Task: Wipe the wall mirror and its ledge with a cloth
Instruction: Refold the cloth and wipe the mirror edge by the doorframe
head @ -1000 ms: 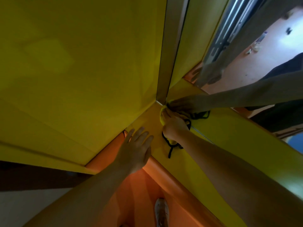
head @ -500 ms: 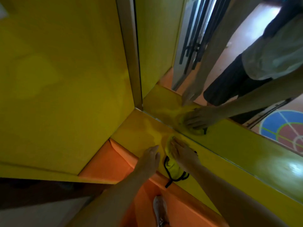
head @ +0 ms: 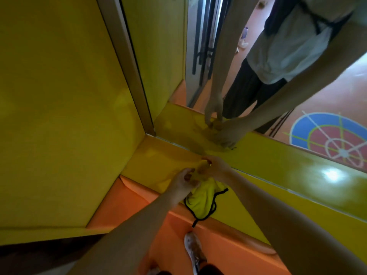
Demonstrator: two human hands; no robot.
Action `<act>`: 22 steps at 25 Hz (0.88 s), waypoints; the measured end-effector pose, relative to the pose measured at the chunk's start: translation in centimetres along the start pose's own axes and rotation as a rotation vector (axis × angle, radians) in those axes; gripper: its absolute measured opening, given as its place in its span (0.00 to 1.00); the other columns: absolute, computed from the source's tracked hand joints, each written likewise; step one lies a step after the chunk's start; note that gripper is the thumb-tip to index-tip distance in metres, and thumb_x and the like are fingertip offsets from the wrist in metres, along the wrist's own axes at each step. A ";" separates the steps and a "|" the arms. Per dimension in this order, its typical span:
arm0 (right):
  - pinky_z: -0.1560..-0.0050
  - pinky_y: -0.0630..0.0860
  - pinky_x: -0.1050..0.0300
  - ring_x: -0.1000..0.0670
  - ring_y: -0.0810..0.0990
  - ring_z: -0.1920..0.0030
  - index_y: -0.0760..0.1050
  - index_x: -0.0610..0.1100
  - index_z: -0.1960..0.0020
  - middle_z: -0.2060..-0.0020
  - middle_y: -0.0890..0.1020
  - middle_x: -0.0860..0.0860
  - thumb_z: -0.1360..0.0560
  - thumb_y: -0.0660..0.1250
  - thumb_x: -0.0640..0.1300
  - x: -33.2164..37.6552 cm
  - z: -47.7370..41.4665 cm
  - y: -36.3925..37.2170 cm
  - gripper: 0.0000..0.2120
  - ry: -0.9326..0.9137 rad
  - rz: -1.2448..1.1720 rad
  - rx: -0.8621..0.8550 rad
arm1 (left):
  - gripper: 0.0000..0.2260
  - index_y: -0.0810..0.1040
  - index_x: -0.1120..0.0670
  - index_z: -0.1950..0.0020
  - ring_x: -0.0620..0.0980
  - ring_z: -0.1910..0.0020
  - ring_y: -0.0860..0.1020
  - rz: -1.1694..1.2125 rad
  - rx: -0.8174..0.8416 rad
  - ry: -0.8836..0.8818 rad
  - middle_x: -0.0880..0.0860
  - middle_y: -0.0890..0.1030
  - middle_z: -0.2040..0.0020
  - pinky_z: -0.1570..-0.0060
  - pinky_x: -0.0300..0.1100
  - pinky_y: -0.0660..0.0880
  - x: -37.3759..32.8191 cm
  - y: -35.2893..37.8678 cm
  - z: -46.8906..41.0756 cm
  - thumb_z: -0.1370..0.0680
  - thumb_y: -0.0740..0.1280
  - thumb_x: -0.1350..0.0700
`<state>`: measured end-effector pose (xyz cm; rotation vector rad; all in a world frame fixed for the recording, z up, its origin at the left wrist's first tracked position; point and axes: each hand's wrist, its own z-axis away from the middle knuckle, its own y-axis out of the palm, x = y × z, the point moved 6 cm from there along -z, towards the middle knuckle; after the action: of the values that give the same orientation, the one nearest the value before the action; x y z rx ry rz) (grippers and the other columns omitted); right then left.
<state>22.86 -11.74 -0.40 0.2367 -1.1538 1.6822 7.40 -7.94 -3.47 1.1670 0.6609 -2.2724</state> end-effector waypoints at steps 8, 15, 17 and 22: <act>0.53 0.74 0.52 0.46 0.79 0.49 0.80 0.42 0.49 0.50 0.79 0.48 0.25 0.75 0.50 7.6 12.3 -6.6 0.13 -0.144 0.087 -0.398 | 0.32 0.82 0.49 0.38 0.57 0.41 0.82 -0.435 0.062 0.232 0.55 0.84 0.43 0.43 0.55 0.79 -0.6 -5.1 1.7 0.34 0.67 0.29; 0.64 0.69 0.57 0.48 0.75 0.61 0.74 0.49 0.59 0.63 0.78 0.49 0.24 0.76 0.49 4.7 18.7 -8.9 0.12 -0.046 -0.171 -0.510 | 0.18 0.76 0.59 0.31 0.59 0.34 0.77 -0.354 0.094 0.347 0.59 0.77 0.32 0.36 0.52 0.75 -11.8 -9.1 7.8 0.19 0.71 0.54; 0.68 0.68 0.63 0.49 0.74 0.62 0.76 0.44 0.57 0.63 0.78 0.47 0.24 0.75 0.46 2.8 18.8 -8.0 0.10 -0.010 -0.214 -0.518 | 0.15 0.77 0.54 0.32 0.61 0.32 0.75 -0.410 0.153 0.297 0.59 0.76 0.30 0.35 0.62 0.74 -11.9 -8.2 7.0 0.18 0.70 0.53; 0.52 0.77 0.54 0.39 0.79 0.43 0.67 0.46 0.24 0.40 0.77 0.40 0.21 0.71 0.49 -4.4 10.6 -4.8 0.28 0.234 0.014 -0.396 | 0.21 0.66 0.49 0.21 0.61 0.25 0.65 -0.855 -0.093 0.252 0.57 0.64 0.21 0.32 0.55 0.70 -10.4 -4.5 0.5 0.15 0.62 0.56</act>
<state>24.93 -22.73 5.06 -0.2117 -1.2797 1.4135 9.54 -2.67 6.36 1.2918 1.5916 -2.7171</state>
